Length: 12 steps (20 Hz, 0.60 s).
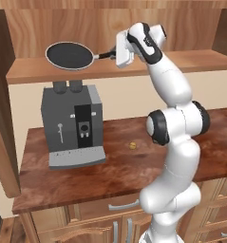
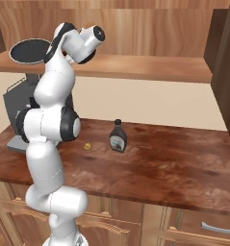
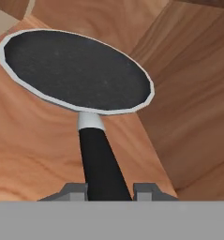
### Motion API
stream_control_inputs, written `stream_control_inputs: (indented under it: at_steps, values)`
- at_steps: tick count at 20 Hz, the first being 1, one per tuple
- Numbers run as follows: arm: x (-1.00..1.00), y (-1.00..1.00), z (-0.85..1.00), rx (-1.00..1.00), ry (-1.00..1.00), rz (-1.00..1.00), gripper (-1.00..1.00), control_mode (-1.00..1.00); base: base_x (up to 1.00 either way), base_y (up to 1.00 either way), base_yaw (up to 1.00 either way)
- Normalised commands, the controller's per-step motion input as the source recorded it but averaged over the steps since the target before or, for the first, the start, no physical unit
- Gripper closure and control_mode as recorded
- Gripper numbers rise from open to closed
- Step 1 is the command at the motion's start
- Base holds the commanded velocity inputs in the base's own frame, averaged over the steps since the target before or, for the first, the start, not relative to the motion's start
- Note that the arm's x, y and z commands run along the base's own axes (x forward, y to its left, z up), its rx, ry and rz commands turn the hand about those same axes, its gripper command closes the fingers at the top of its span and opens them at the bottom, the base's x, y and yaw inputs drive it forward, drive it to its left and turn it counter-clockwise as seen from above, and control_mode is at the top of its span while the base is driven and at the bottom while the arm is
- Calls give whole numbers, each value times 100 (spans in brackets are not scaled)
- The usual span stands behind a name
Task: Pick the pan from the cabinet and place it on the stove. Then turn on the stove burner for the pan.
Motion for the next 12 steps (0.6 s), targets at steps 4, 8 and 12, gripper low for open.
stream_control_inputs:
  at_steps: [4,8,12]
  values:
    - [-21,-6,0,0,-18,0,100,-100,0,0,0]
    - [-28,-12,0,0,-12,0,100,-100,0,0,0]
    - [-5,-14,-1,0,-2,0,100,-100,0,0,0]
